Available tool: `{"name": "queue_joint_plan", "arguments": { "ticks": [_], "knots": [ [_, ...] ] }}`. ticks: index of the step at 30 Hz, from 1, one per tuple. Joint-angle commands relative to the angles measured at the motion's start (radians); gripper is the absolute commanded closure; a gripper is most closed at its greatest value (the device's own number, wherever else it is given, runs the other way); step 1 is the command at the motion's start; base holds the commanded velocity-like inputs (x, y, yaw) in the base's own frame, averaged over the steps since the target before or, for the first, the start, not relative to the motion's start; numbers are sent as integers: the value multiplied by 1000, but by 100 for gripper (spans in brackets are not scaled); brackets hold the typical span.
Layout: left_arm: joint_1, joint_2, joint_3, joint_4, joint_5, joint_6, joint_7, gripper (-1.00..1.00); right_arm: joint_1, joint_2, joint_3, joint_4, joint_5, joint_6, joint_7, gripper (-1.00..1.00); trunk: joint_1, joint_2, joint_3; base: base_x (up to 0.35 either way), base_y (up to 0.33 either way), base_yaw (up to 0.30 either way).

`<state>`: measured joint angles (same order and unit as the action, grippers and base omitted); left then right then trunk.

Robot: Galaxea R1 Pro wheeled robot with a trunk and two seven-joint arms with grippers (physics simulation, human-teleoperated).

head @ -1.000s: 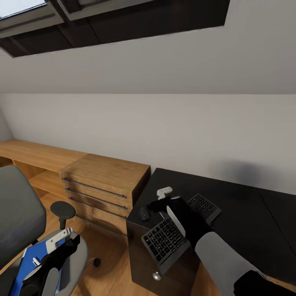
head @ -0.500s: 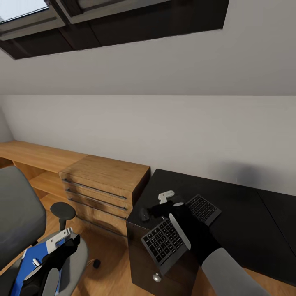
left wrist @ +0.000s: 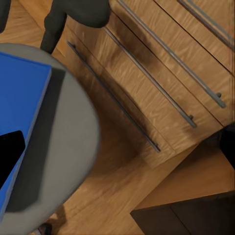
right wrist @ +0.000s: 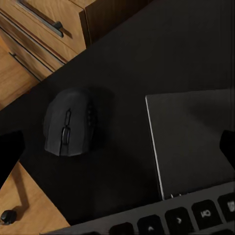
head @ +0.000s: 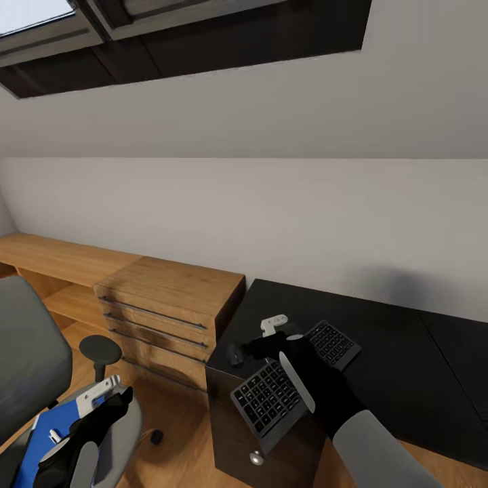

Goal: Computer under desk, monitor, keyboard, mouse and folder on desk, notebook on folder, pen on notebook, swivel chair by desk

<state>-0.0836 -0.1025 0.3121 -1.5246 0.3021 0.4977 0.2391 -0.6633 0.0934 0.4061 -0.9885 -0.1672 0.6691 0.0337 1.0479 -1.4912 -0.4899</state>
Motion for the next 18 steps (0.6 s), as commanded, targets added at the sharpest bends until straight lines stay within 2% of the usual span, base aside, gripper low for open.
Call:
{"name": "queue_joint_plan", "arguments": {
  "ticks": [1, 8, 18],
  "knots": [
    [0, -1, 1, -2, 11, 4, 6, -100, -1, 0, 0, -1, -3, 4, 0, -100, 0, -1, 0, 0, 0, -195],
    [0, -1, 1, -2, 11, 5, 6, -100, -1, -1, -1, -6, -3, 3, 0, -100, 0, -1, 8, 0, 37, -204],
    [0, -2, 1, -2, 11, 4, 6, -100, -1, -1, -1, -7, -3, 3, 0, -100, 0, -1, 20, 0, 265, -211]
  ]
}}
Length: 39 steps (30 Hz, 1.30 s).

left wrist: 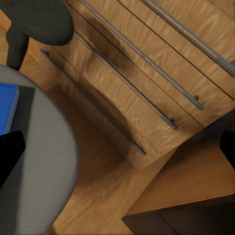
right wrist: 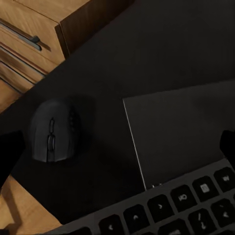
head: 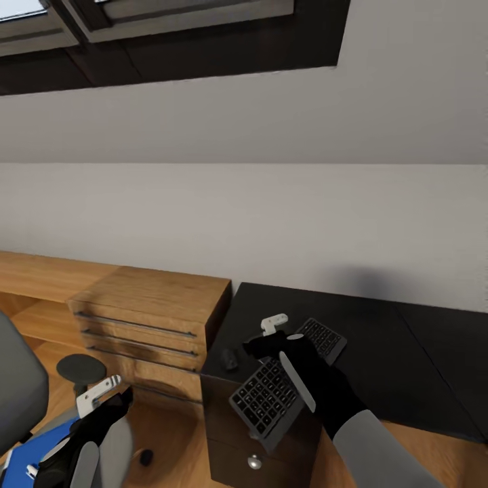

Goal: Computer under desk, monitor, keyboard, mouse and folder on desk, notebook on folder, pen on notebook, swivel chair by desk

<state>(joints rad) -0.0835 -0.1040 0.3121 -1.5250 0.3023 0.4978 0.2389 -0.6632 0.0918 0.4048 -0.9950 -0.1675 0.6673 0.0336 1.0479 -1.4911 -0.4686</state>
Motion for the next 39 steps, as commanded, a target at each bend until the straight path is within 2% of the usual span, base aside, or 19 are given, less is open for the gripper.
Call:
{"name": "queue_joint_plan", "arguments": {
  "ticks": [1, 5, 12, 29, 39],
  "knots": [
    [0, 0, 1, -1, 11, 4, 6, -100, -1, 0, 0, -1, -3, 5, 0, -100, 0, -1, 0, 0, 307, -215],
    [0, 0, 1, -1, 11, 4, 5, -100, -1, 0, 0, -1, -3, 5, 0, -100, 0, -1, 5, 0, 241, -220],
    [0, -1, 1, 8, 9, 3, 5, -100, -1, 0, 0, -5, -3, 5, 0, -100, 0, -1, 10, 0, 39, -204],
    [0, -2, 1, 11, 8, 2, 5, -100, -1, 0, 0, -9, -3, 5, 0, -100, 0, -1, 15, -2, 1, -33],
    [-1, -2, 1, 11, 8, 3, 4, -100, -1, -1, 0, -10, -3, 5, 0, -100, 0, -1, 29, -187, 0, -132]
  ]
}}
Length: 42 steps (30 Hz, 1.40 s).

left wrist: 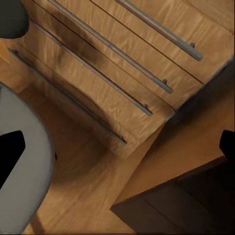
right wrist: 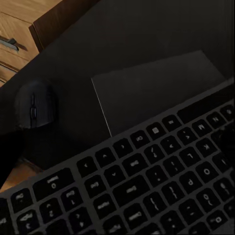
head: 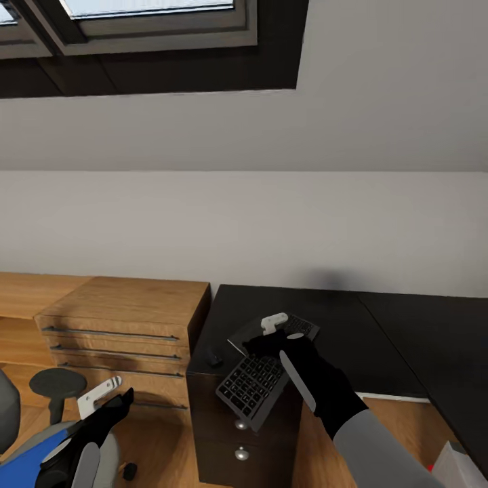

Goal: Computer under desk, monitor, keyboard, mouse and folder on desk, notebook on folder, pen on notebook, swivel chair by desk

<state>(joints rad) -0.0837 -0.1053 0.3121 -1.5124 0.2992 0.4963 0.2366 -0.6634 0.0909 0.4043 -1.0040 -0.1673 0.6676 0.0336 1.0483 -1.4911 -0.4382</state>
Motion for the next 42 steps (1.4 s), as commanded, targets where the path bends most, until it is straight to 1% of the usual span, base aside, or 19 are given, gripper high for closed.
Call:
{"name": "queue_joint_plan", "arguments": {
  "ticks": [1, 10, 13, 14, 15, 20, 24, 28, 32, 33, 42],
  "knots": [
    [-1, -1, 1, -2, 11, 4, 6, -100, -1, 0, 0, -1, -3, 4, 0, -100, 0, -1, 0, -125, 0, -143],
    [0, -1, -1, 3, 12, 5, 6, -100, -1, 0, 1, -1, -4, 2, 0, -100, 0, -1, 13, -39, 0, -148],
    [-1, -1, -21, 16, 11, 4, 6, -100, 1, 0, 1, -2, -4, -3, 0, -100, 0, -1, 17, -5, 0, -157],
    [-1, -1, -36, 21, 11, 4, 6, -100, 4, 1, 1, -7, -4, -5, 0, -100, 0, -1, 18, -2, 0, -158],
    [-1, 0, -42, 22, 11, 3, 7, -100, 8, 1, 1, -11, -4, -7, 1, -100, 0, -1, 20, -1, 0, -158],
    [-1, 0, -51, 27, 11, 2, 7, -100, 48, 1, 2, -63, -3, -15, 2, -100, 0, -1, 26, 0, 0, -159],
    [-1, 1, -53, 36, 11, 1, 7, -100, 91, 1, 2, -120, -3, -61, 0, -100, 0, -1, 32, 0, 0, -157],
    [-1, 1, -54, 40, 11, 1, 7, -100, 120, 0, 2, -166, -3, -82, 0, -100, 0, -1, 35, 0, 0, -102],
    [0, 1, -54, 41, 11, 1, 6, -100, 160, 0, 2, -226, -3, -90, 0, -100, 0, -1, 36, 0, 0, -28],
    [0, 1, -54, 41, 11, 1, 7, -100, 184, 0, 2, -254, -3, -92, 0, -100, 0, -1, 36, 0, 0, -4],
    [0, 1, -54, 41, 11, 1, 6, -100, 192, 1, 2, -265, 1, -93, 1, -100, 0, -1, 36, -34, 6, -1]
  ]
}}
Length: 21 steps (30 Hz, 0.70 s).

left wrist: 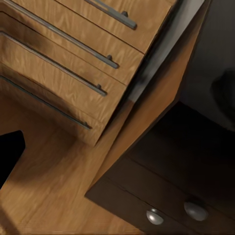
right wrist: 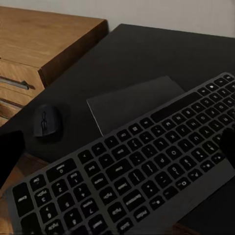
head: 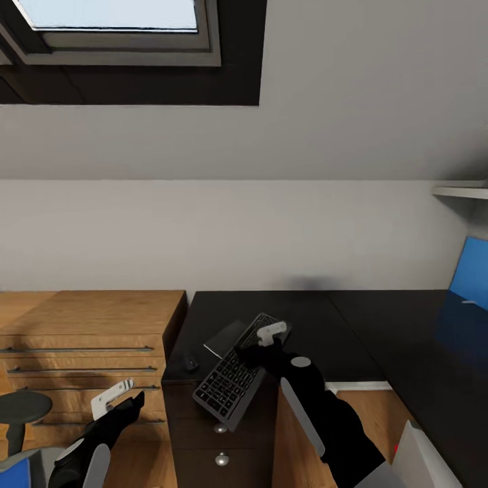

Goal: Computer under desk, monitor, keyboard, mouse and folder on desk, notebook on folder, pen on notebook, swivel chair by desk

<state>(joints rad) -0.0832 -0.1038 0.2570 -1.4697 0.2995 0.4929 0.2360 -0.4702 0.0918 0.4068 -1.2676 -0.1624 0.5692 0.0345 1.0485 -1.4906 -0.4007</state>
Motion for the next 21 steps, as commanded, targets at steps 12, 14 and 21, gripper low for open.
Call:
{"name": "queue_joint_plan", "arguments": {
  "ticks": [12, 14, 21],
  "knots": [
    [-1, -1, 1, -1, 11, 4, 6, -100, -1, 0, 0, 1, -7, 4, 2, -100, -1, -1, 6, -318, 113, -89],
    [-1, -1, 1, -1, 11, 4, 6, -100, -1, 0, 0, 1, -8, 4, 2, -100, -1, -1, 8, -303, 182, -189],
    [-1, -1, 1, -1, 12, 4, 6, -100, -1, 0, 0, 2, -8, 4, 2, -100, -1, -1, 16, -262, 225, -212]
  ]
}}
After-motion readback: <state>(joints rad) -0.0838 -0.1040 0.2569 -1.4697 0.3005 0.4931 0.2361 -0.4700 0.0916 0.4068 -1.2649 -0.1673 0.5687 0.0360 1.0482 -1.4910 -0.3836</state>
